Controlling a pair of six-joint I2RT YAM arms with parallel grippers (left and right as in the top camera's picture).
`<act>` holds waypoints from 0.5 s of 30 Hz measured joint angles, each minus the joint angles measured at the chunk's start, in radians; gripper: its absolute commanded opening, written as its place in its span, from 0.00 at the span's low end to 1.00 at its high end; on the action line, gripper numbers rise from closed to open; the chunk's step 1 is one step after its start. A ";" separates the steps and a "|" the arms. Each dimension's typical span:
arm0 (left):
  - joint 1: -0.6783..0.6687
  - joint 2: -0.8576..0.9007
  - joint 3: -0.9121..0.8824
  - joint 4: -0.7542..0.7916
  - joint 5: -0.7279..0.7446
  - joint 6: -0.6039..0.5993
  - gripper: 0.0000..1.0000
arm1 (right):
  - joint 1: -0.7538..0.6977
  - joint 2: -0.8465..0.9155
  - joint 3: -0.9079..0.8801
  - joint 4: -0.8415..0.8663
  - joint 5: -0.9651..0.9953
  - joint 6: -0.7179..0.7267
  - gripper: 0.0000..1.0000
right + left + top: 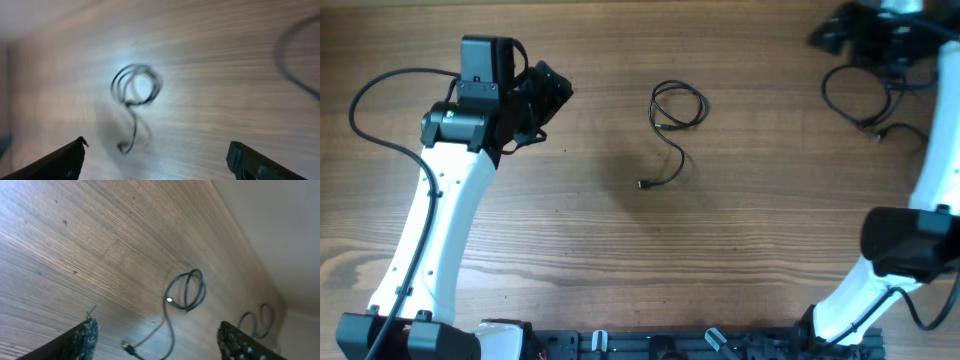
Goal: Untangle cables
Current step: 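Carry the cable with the right gripper to the right pile and release, then grasp the last cable at table center with the right gripper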
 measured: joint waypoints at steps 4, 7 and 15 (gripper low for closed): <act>0.001 0.016 0.000 -0.007 0.000 0.090 0.89 | 0.216 0.035 0.000 0.011 0.057 -0.010 0.92; 0.024 0.049 0.000 -0.007 0.003 0.116 0.93 | 0.349 0.085 0.000 0.050 0.122 0.040 0.90; 0.218 0.083 0.000 -0.016 0.081 0.171 1.00 | 0.525 0.283 0.000 0.226 0.172 0.273 0.84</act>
